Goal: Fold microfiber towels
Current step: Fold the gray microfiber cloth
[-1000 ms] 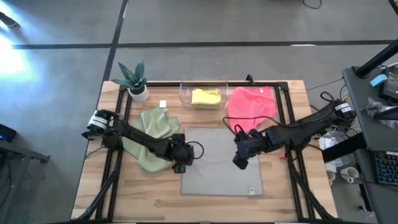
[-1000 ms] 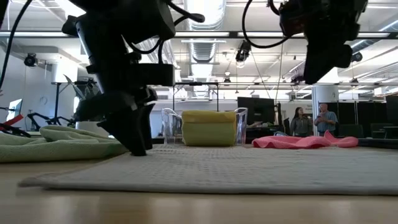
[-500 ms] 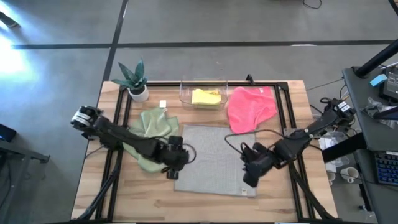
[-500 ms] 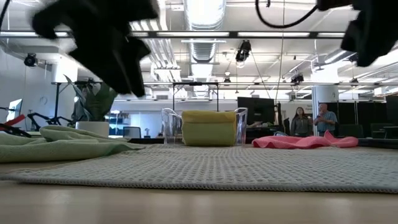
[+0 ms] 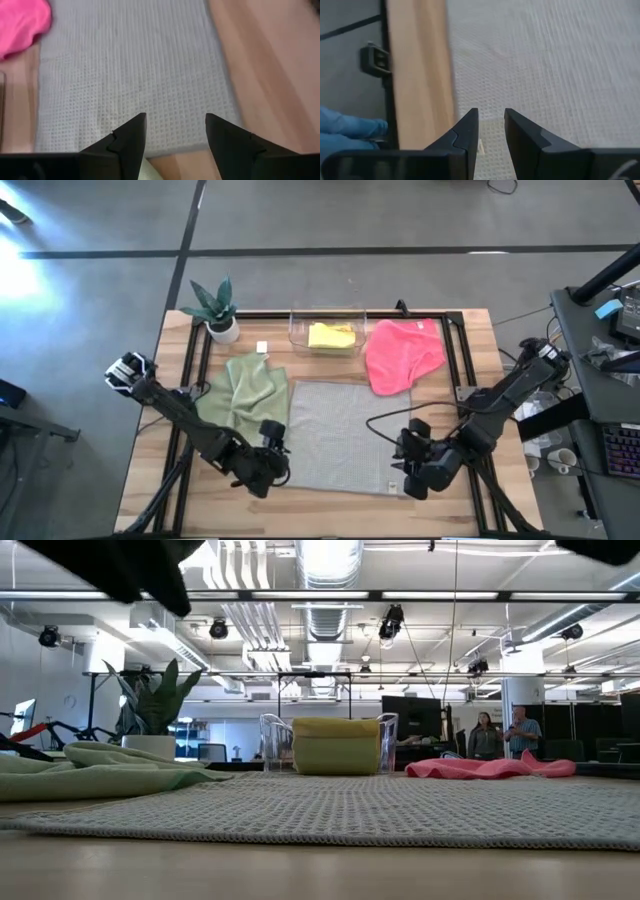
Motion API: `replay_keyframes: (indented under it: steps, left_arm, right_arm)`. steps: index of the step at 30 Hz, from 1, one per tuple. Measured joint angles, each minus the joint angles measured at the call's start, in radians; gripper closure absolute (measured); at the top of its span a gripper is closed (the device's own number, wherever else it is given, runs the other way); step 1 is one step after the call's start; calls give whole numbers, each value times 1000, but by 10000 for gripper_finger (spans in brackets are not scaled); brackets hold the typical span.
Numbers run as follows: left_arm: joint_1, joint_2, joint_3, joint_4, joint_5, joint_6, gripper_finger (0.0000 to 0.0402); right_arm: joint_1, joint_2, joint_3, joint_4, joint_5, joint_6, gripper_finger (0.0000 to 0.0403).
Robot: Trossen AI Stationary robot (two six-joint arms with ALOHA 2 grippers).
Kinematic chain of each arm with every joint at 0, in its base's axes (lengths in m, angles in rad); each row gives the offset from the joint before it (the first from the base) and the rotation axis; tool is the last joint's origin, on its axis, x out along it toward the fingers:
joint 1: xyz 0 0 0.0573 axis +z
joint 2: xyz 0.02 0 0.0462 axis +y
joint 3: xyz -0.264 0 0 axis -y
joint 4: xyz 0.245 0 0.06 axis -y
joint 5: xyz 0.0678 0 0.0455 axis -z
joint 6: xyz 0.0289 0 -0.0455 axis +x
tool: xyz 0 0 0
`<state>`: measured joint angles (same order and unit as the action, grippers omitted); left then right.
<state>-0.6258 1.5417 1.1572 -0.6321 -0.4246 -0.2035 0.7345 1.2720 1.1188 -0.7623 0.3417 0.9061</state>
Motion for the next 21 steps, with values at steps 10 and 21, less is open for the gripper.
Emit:
replay_keyframes:
  steps: [10,21]
  left_arm:
    - [-26,7,27,2,4,-138,213]
    - [-49,150,44,29,118,-184,213]
  right_arm:
    - [88,5,54,-138,-9,-87,316]
    - [124,8,-63,-83,-88,-8,316]
